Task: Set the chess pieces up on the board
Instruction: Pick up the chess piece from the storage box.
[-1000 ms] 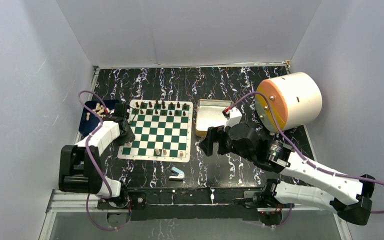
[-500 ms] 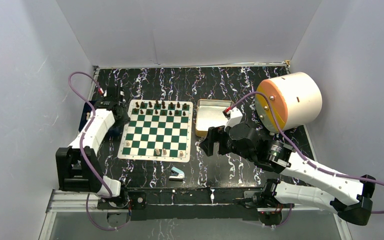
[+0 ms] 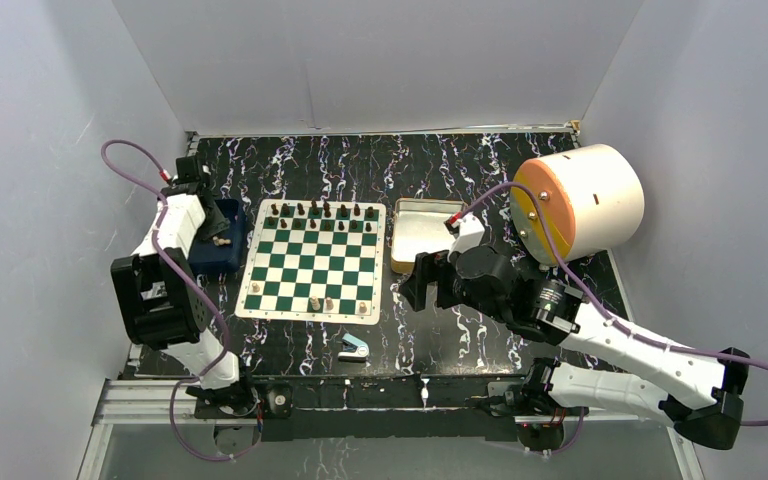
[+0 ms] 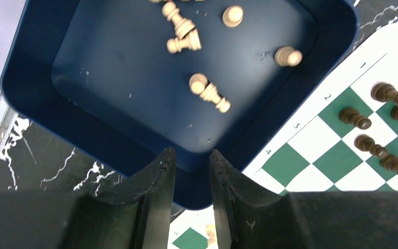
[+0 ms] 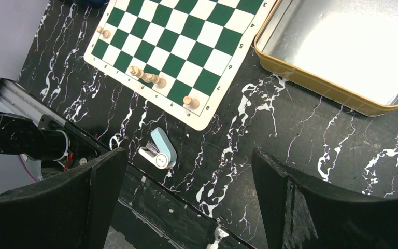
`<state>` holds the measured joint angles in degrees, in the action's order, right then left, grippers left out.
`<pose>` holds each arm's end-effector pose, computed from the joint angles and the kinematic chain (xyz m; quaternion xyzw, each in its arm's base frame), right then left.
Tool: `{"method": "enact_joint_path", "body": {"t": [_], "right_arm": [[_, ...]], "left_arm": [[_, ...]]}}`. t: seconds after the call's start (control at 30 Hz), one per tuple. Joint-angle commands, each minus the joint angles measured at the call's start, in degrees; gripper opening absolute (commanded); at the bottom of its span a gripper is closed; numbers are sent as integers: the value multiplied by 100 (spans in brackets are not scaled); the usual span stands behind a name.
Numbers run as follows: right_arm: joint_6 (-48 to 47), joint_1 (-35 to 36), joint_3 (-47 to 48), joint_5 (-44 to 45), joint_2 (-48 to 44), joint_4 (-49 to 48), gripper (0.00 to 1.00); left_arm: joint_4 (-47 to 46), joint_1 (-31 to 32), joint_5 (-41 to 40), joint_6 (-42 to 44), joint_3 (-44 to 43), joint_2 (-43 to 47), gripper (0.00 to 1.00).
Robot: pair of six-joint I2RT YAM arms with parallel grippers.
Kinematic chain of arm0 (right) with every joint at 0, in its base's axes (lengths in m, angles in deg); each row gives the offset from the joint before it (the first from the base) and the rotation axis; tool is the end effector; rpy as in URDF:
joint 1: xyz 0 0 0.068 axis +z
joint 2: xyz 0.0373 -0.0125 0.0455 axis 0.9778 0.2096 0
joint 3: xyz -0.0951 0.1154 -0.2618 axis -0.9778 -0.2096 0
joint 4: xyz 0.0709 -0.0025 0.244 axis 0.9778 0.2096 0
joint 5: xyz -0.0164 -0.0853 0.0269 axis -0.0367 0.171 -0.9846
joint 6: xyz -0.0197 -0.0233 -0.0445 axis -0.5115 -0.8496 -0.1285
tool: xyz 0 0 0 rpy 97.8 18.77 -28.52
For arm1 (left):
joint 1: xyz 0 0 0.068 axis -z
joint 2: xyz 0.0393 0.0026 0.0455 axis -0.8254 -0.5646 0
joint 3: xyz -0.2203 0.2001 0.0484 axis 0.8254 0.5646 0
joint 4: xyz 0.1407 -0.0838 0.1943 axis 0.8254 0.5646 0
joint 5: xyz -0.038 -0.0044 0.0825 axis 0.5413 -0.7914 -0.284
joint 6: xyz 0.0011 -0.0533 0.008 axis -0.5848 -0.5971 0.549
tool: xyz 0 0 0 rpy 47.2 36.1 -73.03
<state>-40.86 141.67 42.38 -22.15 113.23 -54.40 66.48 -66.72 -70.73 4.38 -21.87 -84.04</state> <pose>0.0838 0.1416 0.3544 -0.1019 0.8359 0.3023 0.4467 0.3330 0.0751 0.2769 -0.2972 0.8982 0.1050 0.3064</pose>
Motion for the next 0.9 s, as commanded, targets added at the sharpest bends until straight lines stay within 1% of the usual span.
{"method": "enact_joint_path", "body": {"t": [0.0,0.13,0.4,0.87], "right_arm": [[-128,-14,369,101,87,-37,99],[-139,-14,387,105,77,-56,99],[-303,-13,538,181,210,-123,99],[-369,-13,619,215,318,-168,99]], "left_arm": [[-276,-95,-158,-51,-416,-219,29],[-338,-168,-93,-8,-692,-626,29],[-483,-209,-33,-78,-1010,-1087,29],[-641,-213,-73,1,-854,-1406,31]]}}
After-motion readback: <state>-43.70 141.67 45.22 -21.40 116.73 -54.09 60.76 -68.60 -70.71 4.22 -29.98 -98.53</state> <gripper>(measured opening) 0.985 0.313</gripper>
